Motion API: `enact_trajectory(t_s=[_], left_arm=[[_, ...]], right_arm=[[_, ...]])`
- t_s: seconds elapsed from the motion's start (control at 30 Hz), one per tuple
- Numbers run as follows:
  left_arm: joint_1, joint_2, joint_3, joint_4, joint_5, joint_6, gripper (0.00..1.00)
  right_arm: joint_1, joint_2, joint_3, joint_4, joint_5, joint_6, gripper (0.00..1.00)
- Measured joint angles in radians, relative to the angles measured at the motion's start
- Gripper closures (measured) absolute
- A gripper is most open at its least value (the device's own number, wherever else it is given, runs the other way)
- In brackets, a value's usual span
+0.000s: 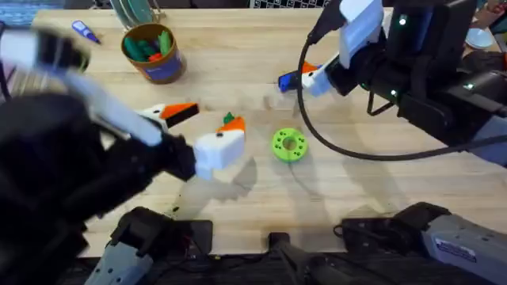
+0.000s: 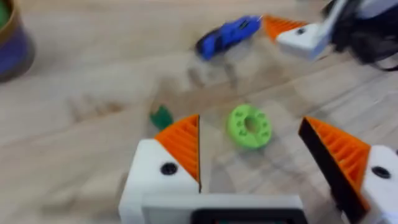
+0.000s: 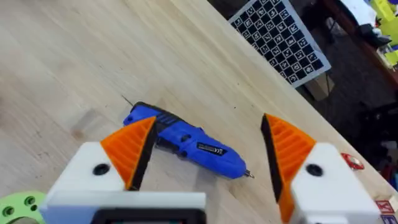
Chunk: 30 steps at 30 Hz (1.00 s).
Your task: Pick up the gripper from the table and insert it into the empty holder that is missing its gripper. Then pick up a screw, insert it into the mounting hole, and use the screwdriver to tighten it. Finally, clean up the table by picking up the vegetable and placing it into the bucket.
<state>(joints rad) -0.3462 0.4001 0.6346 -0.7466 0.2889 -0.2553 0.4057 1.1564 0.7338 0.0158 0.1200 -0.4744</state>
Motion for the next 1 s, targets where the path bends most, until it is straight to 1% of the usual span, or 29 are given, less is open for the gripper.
enact_trajectory(t_s=[0.13, 0.17, 0.23, 0.33, 0.5, 0.6, 0.67, 0.73, 0.8, 0.93, 1.0], left_arm=[[0.0, 0.224, 0.15, -0.163, -0.094, -0.015, 0.014], [0.0, 0.276, 0.177, -0.182, -0.112, -0.018, 0.014], [0.0, 0.378, 0.221, -0.176, -0.133, -0.023, 0.015], [0.0, 0.505, 0.251, -0.128, -0.11, -0.029, 0.015], [0.0, 0.667, 0.253, -0.128, -0.024, -0.031, 0.015], [0.0, 0.753, 0.253, -0.125, -0.012, -0.045, 0.013], [-0.007, 0.806, 0.253, -0.124, -0.026, -0.082, 0.013], [-0.024, 0.846, 0.253, -0.114, -0.062, -0.12, 0.013], [-0.057, 0.881, 0.253, -0.099, -0.112, -0.17, 0.013], [-0.141, 0.943, 0.253, -0.095, -0.23, -0.299, 0.013], [-0.172, 0.972, 0.253, -0.095, -0.275, -0.361, 0.013]], right_arm=[[0.0, 0.0, 0.0, 0.0, 0.0, 0.0, 0.01], [0.0, 0.0, 0.0, 0.0, 0.0, 0.0, 0.01], [0.0, 0.0, 0.0, -0.001, 0.0, 0.0, 0.009], [0.0, 0.0, 0.0, -0.001, 0.0, 0.0, 0.01], [0.0, 0.0, 0.0, -0.001, 0.0, 0.0, 0.01], [0.0, 0.0, 0.0, -0.001, 0.0, 0.0, 0.01], [0.0, 0.0, 0.0, -0.001, 0.0, 0.0, 0.01], [0.0, 0.0, 0.0, -0.001, 0.0, 0.0, 0.01], [0.0, 0.0, 0.0, -0.001, 0.0, 0.0, 0.01], [0.0, 0.0, 0.0, -0.001, 0.0, 0.0, 0.01], [0.0, 0.0, 0.0, -0.001, 0.0, 0.0, 0.01]])
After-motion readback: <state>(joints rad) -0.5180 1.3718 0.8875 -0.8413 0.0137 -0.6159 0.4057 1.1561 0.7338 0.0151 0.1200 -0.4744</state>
